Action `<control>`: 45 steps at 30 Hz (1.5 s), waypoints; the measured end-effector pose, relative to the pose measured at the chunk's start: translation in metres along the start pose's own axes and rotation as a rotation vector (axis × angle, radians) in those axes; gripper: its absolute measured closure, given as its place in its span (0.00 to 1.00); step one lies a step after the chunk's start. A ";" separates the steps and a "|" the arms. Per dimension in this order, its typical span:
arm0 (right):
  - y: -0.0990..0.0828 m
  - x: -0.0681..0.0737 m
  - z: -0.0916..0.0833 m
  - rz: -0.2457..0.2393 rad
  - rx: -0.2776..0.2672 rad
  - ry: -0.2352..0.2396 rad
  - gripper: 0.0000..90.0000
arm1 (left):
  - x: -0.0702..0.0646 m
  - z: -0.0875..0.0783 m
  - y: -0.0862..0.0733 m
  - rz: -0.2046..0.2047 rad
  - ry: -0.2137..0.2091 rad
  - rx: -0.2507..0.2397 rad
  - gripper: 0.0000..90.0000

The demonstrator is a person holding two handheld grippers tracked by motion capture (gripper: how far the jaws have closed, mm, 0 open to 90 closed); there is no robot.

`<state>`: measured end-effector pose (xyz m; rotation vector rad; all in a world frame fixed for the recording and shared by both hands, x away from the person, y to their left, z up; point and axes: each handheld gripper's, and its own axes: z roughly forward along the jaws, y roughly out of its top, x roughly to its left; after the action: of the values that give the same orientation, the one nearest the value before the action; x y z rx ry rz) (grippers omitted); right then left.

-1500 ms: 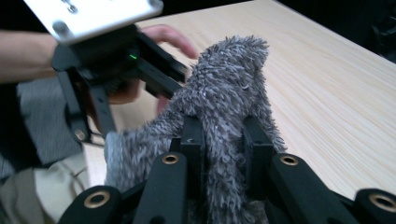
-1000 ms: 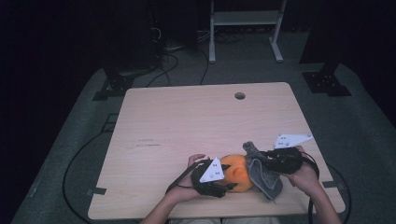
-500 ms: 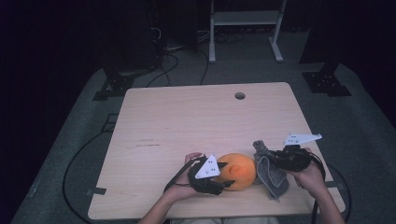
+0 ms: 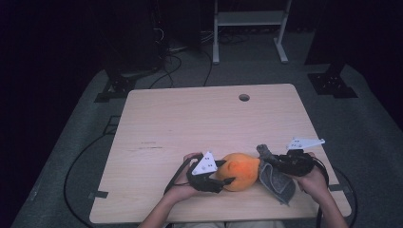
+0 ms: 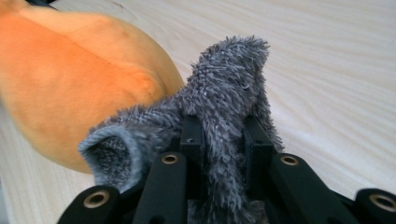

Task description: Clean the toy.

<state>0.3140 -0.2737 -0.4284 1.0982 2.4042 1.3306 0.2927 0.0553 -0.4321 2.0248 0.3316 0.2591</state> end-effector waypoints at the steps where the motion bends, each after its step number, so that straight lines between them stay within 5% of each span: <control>1: 0.002 0.001 -0.002 -0.006 -0.010 0.001 0.82 | 0.000 0.000 0.000 0.003 0.006 -0.001 0.43; 4: 0.011 0.010 -0.010 -0.044 -0.045 -0.001 0.82 | 0.001 0.001 0.000 -0.001 0.017 -0.006 0.43; 5: 0.024 0.029 -0.017 -0.119 -0.066 0.004 0.82 | 0.001 0.002 0.001 -0.006 0.026 -0.008 0.44; 7: 0.028 0.036 -0.019 -0.143 -0.077 0.015 0.82 | 0.001 0.002 0.002 -0.011 0.032 -0.010 0.44; 8: 0.038 0.056 -0.022 -0.196 -0.120 0.074 0.82 | 0.002 0.004 0.002 -0.028 0.033 -0.014 0.44; 11: 0.044 0.068 -0.021 -0.221 -0.137 0.105 0.82 | 0.003 0.003 0.002 -0.028 0.023 -0.012 0.44; 13: 0.042 0.069 -0.010 -0.252 -0.075 0.028 0.81 | 0.003 0.000 0.002 -0.021 0.000 -0.011 0.38; 15: 0.037 0.064 -0.006 -0.233 -0.060 0.020 0.81 | 0.006 -0.005 0.001 -0.003 -0.014 -0.011 0.34; 17: 0.025 0.051 0.000 -0.156 -0.066 0.063 0.81 | 0.012 -0.007 0.000 -0.023 -0.029 -0.015 0.31; 23: 0.023 0.044 0.001 -0.138 -0.072 0.069 0.81 | 0.015 0.010 -0.004 -0.020 -0.034 0.037 0.21; 25: 0.024 0.046 0.001 -0.148 -0.067 0.050 0.81 | 0.012 0.012 -0.002 -0.031 -0.048 0.042 0.37; 28: 0.024 0.047 -0.004 -0.130 -0.092 0.032 0.81 | 0.002 0.009 0.004 -0.001 0.005 0.036 0.52; 32: 0.036 0.057 -0.012 -0.131 -0.165 0.074 0.82 | -0.001 -0.012 0.022 0.034 0.044 0.013 0.54; 35: 0.041 0.063 -0.008 -0.135 -0.171 0.088 0.81 | 0.000 -0.024 0.029 0.060 0.051 0.054 0.54; 38: 0.036 0.060 0.015 -0.105 -0.113 0.085 0.81 | 0.008 -0.020 0.016 0.018 0.056 0.132 0.54; 41: 0.029 0.053 0.027 -0.066 -0.081 0.077 0.81 | 0.012 -0.018 0.014 -0.022 0.050 0.112 0.54; 45: 0.034 0.056 0.014 -0.086 -0.122 0.057 0.82 | 0.014 -0.011 0.016 -0.037 0.058 0.105 0.53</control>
<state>0.2982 -0.2155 -0.3989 0.9276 2.3448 1.4767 0.3041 0.0626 -0.4121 2.1152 0.4272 0.2831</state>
